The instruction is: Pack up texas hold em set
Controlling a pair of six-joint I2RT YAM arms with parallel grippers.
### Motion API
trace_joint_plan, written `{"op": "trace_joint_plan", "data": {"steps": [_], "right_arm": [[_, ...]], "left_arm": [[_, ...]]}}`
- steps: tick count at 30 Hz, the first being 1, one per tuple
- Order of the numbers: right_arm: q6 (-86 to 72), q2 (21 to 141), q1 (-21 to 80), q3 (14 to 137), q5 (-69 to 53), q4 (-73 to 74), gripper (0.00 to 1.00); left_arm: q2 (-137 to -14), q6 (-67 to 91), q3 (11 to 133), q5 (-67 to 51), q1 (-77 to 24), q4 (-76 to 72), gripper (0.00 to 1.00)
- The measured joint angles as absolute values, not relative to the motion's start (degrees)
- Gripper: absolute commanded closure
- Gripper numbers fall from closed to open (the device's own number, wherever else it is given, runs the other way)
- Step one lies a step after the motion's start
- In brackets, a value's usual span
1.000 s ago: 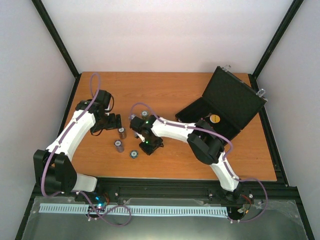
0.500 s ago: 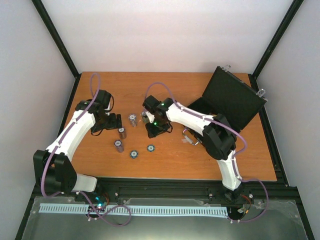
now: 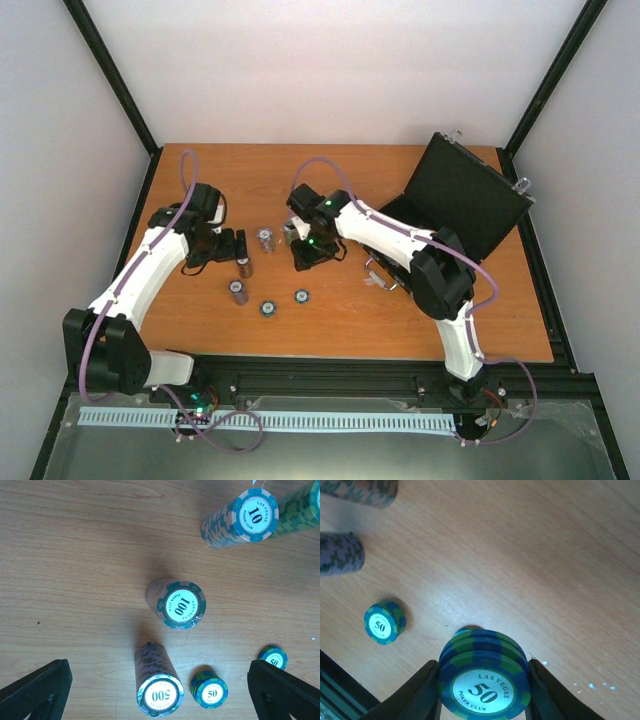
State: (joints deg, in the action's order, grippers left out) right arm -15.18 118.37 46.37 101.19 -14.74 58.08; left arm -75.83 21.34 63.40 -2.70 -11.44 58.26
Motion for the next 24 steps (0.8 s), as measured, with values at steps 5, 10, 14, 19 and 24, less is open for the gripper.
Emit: {"op": "trace_joint_plan", "data": {"steps": [5, 10, 14, 19, 24], "right_arm": [[-14.2, 118.7, 49.6, 101.2, -13.8, 58.7, 0.88], [-13.9, 121.1, 52.8, 101.0, -12.0, 59.2, 0.88], [-13.8, 122.8, 54.1, 100.2, -10.9, 59.3, 0.88], [-13.9, 124.2, 54.1, 100.0, -9.6, 59.5, 0.89], [-13.9, 125.2, 54.2, 100.0, -9.3, 59.5, 0.88]], "left_arm": [[-75.8, 21.8, 63.0, -2.8, -11.4, 58.2, 0.01], [-75.8, 21.9, 62.7, -2.8, -11.4, 58.3, 0.01], [-75.9, 21.9, 62.6, -2.8, -11.4, 58.3, 0.01], [-75.9, 21.9, 62.6, -2.7, -11.4, 58.3, 0.01], [-76.1, 21.8, 62.6, -2.6, -11.4, 58.3, 0.00]]}}
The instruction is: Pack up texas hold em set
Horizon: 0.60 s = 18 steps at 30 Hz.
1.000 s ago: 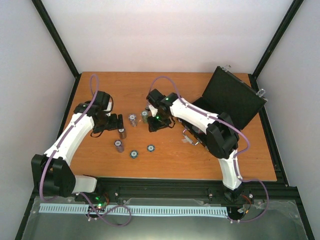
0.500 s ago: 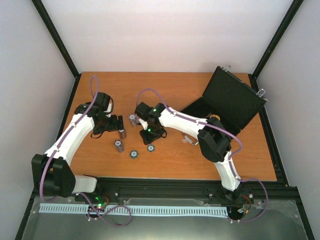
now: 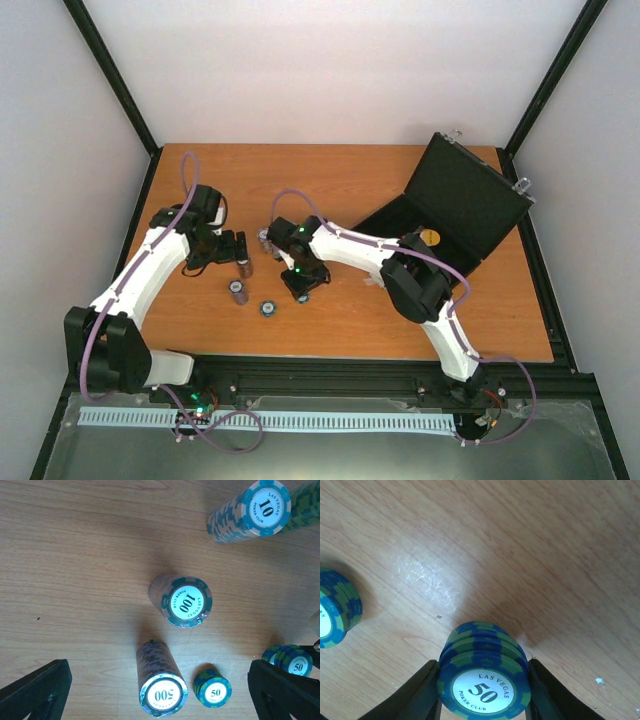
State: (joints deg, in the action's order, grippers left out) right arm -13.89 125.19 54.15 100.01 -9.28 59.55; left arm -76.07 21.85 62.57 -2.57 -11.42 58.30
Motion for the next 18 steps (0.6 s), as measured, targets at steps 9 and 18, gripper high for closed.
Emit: {"op": "trace_joint_plan", "data": {"steps": [9, 18], "right_arm": [[-13.9, 126.1, 54.5, 99.9, -8.4, 59.7, 0.86], [-13.9, 127.3, 55.1, 99.9, -8.1, 59.8, 0.83]], "left_arm": [[-76.8, 21.8, 62.1, -2.6, -11.4, 58.3, 0.00], [-76.8, 21.8, 62.0, -2.6, -11.4, 58.3, 0.00]]}}
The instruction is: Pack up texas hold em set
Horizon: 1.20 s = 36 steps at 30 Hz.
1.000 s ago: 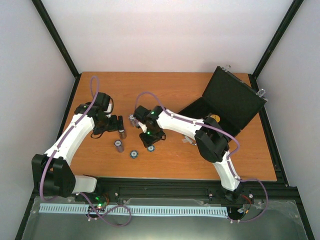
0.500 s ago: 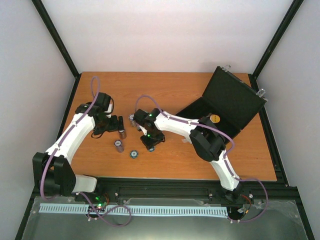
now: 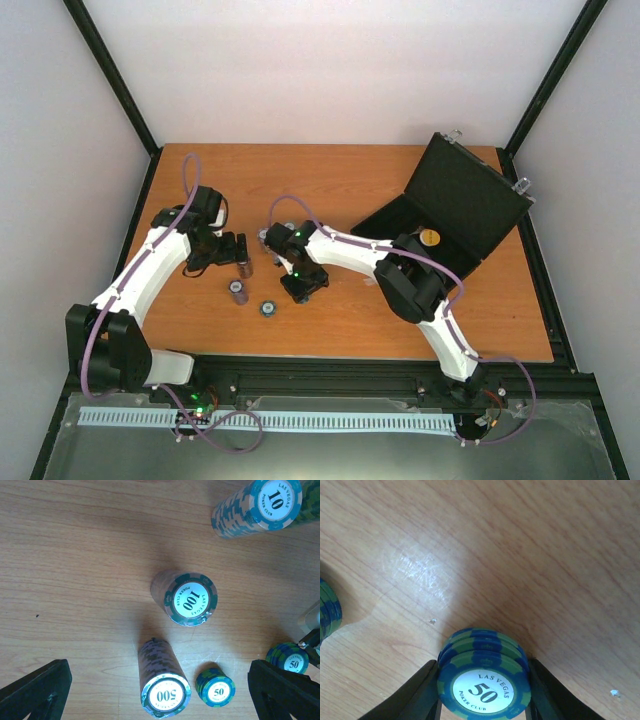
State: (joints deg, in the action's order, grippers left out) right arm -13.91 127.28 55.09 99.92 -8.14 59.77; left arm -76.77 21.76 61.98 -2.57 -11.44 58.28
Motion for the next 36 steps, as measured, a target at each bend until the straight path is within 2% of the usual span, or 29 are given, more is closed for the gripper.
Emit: {"op": "trace_joint_plan", "data": {"steps": [2, 6, 8, 14, 20, 36], "right_arm": [[-13.9, 127.4, 55.1, 100.1, -8.1, 59.8, 0.79], [-13.9, 127.5, 55.1, 100.2, -7.9, 60.0, 0.65], [-13.9, 127.5, 55.2, 100.2, -7.7, 60.0, 0.61], [-13.9, 127.5, 55.6, 100.4, -6.7, 60.1, 0.58], [-13.5, 127.5, 56.0, 100.5, -5.5, 60.2, 0.48], [-12.7, 127.5, 57.2, 101.0, -3.7, 60.7, 0.37]], "left_arm": [[-76.8, 21.7, 62.0, -2.6, -11.4, 58.3, 0.01], [-76.8, 21.2, 62.0, -2.6, -11.4, 58.3, 0.00], [-76.8, 21.2, 62.0, -2.6, -11.4, 58.3, 0.01], [-76.8, 21.2, 62.0, -2.6, -11.4, 58.3, 0.00], [-77.3, 21.2, 62.0, -2.6, -11.4, 58.3, 0.01], [-77.3, 21.2, 62.0, -2.6, -11.4, 58.3, 0.01]]}}
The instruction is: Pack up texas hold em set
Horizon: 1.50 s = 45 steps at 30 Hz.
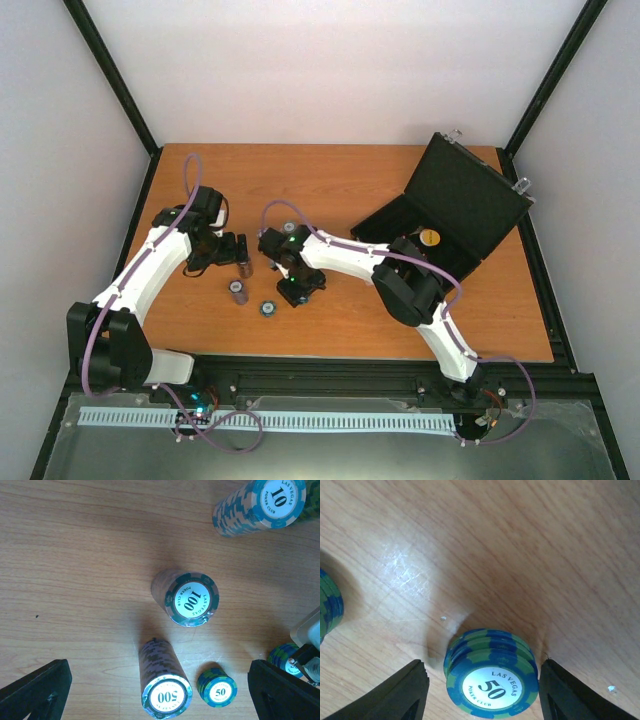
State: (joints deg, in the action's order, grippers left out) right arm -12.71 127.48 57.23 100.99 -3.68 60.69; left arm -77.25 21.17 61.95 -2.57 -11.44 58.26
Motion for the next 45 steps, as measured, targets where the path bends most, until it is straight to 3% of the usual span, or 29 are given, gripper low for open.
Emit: {"op": "trace_joint_plan", "data": {"steps": [12, 29, 36, 45], "right_arm": [[-12.4, 127.5, 57.4, 101.3, -3.6, 61.1, 0.34], [-11.5, 127.6, 57.4, 99.8, -2.9, 60.3, 0.47], [-11.1, 126.8, 57.4, 98.1, -2.4, 58.6, 0.48], [-9.6, 126.4, 57.2, 97.5, -2.5, 58.0, 0.66]], "left_arm": [[-77.3, 21.2, 62.0, -2.6, -11.4, 58.3, 0.00], [-77.5, 21.2, 61.8, -2.6, -11.4, 58.1, 0.00], [-77.5, 21.2, 61.5, -2.6, -11.4, 58.0, 0.01], [-77.5, 21.2, 61.5, -2.6, -11.4, 57.9, 0.00]]}}
